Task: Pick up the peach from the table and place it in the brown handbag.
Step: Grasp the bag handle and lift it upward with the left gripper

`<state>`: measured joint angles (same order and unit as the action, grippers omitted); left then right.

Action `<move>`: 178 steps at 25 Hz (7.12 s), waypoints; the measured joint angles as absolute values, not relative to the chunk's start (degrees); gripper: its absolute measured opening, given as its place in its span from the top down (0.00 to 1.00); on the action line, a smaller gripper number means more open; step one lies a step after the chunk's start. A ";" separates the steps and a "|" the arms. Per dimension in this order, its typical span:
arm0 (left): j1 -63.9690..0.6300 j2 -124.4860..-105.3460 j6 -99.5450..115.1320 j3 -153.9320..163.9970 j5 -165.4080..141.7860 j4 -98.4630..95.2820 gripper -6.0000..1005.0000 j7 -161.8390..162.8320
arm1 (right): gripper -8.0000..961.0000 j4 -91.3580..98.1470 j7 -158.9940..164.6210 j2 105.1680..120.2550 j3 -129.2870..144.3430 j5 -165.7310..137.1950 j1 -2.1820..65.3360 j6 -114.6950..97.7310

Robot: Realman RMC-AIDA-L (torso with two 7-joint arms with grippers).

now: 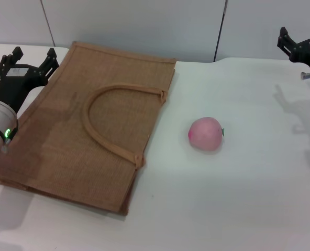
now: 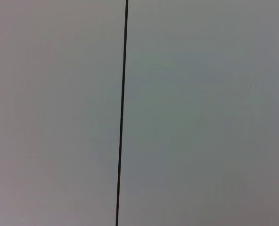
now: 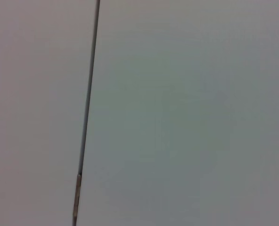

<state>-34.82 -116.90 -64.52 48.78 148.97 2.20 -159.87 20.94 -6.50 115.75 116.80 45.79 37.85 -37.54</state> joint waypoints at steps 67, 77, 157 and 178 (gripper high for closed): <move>-27.03 -113.69 -58.13 52.36 90.16 -27.14 0.13 -101.73 | 0.07 20.96 -4.92 115.66 117.27 45.52 37.66 -34.97; -27.61 -114.06 -60.42 52.38 75.80 -35.61 0.13 -89.80 | 0.07 21.48 -4.92 115.71 117.33 45.44 37.94 -33.68; -41.66 -112.28 -68.96 35.84 35.49 -38.32 0.30 -64.16 | 0.07 22.92 -4.92 115.84 118.91 45.35 38.46 -33.04; -43.18 -113.48 -66.01 35.05 34.16 -38.76 0.32 -64.11 | 0.07 23.13 -4.92 115.75 119.53 45.35 38.48 -33.04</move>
